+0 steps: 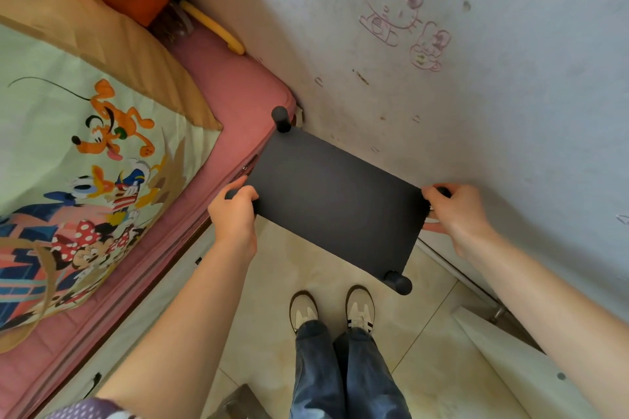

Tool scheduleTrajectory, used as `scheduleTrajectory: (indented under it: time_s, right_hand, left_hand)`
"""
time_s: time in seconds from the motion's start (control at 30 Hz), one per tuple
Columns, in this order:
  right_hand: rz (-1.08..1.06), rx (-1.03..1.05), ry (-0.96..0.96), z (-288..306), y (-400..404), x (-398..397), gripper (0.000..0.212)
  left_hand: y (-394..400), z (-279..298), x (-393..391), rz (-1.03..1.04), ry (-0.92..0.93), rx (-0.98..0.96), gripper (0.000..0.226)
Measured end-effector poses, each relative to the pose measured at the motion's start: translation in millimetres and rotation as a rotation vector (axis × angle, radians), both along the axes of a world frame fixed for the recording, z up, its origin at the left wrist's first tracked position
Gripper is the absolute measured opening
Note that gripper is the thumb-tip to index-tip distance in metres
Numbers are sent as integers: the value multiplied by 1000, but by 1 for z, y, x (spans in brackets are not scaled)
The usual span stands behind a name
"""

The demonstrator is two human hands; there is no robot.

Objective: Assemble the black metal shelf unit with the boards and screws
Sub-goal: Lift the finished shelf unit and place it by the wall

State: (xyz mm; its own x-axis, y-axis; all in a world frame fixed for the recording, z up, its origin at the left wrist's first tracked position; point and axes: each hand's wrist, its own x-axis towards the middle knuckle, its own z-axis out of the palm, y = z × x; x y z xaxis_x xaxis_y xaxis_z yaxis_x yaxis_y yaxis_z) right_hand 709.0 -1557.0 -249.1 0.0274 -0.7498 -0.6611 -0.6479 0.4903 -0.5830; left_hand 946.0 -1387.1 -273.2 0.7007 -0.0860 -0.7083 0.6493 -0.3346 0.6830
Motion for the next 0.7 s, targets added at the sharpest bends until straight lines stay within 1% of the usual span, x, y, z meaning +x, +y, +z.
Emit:
scheduleTrajectory:
  time_s: [0.1,0.33,0.57,0.6,0.67,0.7]
  right_hand:
    - [-62,-16,-13,-1,3,-2,13]
    - [-210,-38,-46,-6,7,-3,16]
    - [-270,-14,-70,-1,-5,-1,11]
    - [-277,-10,-84,0,-5,-2,9]
    - [-322,15,-131,2,-5,-3,6]
    - [-351,38,-160,4,-5,-4,12]
  left_hand:
    - [-15,-1,13,-56,-3,-20,37]
    - [-49,-4,35,-175,0,-52,39]
    - [-65,-6,40,-233,2,-72,44]
    - [-64,-5,38,-223,6,-83,40]
    - [-62,-4,33,-195,17,-106,22]
    - [-59,-4,29,-172,26,-118,24]
